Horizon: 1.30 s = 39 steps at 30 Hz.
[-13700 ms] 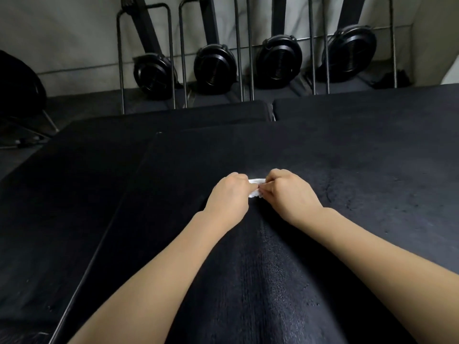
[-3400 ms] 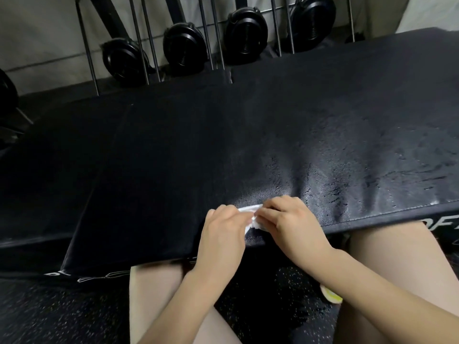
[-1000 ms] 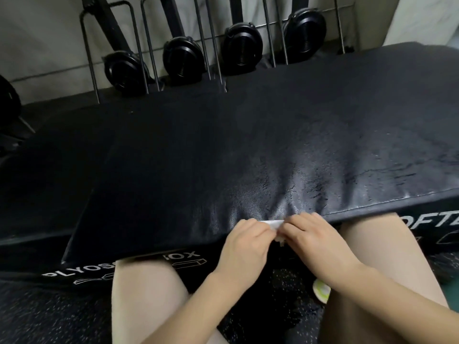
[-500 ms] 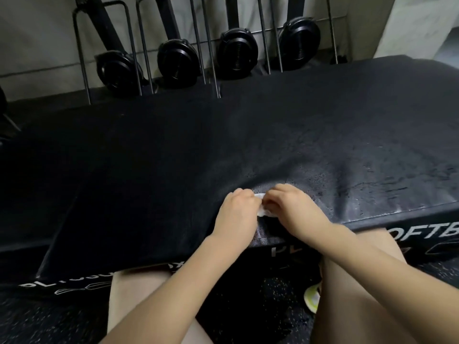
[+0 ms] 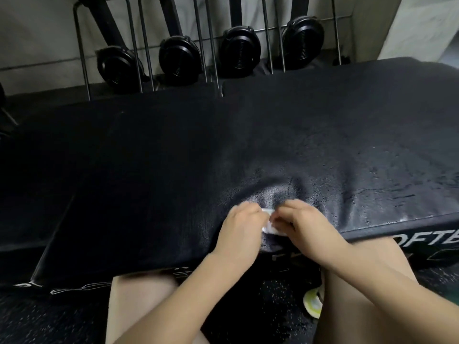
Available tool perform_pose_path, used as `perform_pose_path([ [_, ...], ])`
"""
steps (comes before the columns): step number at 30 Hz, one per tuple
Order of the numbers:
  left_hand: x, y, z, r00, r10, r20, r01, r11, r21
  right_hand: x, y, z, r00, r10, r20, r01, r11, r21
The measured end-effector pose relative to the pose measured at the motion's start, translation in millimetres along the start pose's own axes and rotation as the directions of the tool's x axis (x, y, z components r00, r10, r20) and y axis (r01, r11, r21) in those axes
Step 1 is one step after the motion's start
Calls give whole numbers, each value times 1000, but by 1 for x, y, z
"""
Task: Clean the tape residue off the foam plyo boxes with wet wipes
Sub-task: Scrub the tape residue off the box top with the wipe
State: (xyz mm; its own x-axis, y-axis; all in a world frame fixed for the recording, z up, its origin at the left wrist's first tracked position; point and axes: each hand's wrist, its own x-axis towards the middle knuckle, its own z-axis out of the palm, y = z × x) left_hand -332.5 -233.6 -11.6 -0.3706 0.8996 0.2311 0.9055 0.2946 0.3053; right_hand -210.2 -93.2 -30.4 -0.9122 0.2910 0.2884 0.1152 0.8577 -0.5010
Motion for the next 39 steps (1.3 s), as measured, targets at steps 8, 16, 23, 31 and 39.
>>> perform_pose_path([
  [8, 50, -20, -11, 995, -78, 65, 71, 992, 100, 58, 11, 3, 994, 99, -39, -103, 990, -93],
  [16, -16, -3, 2, 999, 48, 3, -48, 997, 52, -10, -2, -7, 998, -54, 27, 54, 999, 4],
  [23, 6, -3, -8, 997, 43, -58, -34, 988, 150, 21, 11, 3, 1000, -4, -12, 3, 999, -43],
  [31, 92, -35, -19, 990, -121, 68, 99, 960, 262, 109, 36, 7, 997, 77, -9, -77, 993, -86],
  [39, 74, -25, -25, 991, -68, 112, 40, 970, 240, 86, 28, -1, 999, 42, 25, -39, 992, -122],
])
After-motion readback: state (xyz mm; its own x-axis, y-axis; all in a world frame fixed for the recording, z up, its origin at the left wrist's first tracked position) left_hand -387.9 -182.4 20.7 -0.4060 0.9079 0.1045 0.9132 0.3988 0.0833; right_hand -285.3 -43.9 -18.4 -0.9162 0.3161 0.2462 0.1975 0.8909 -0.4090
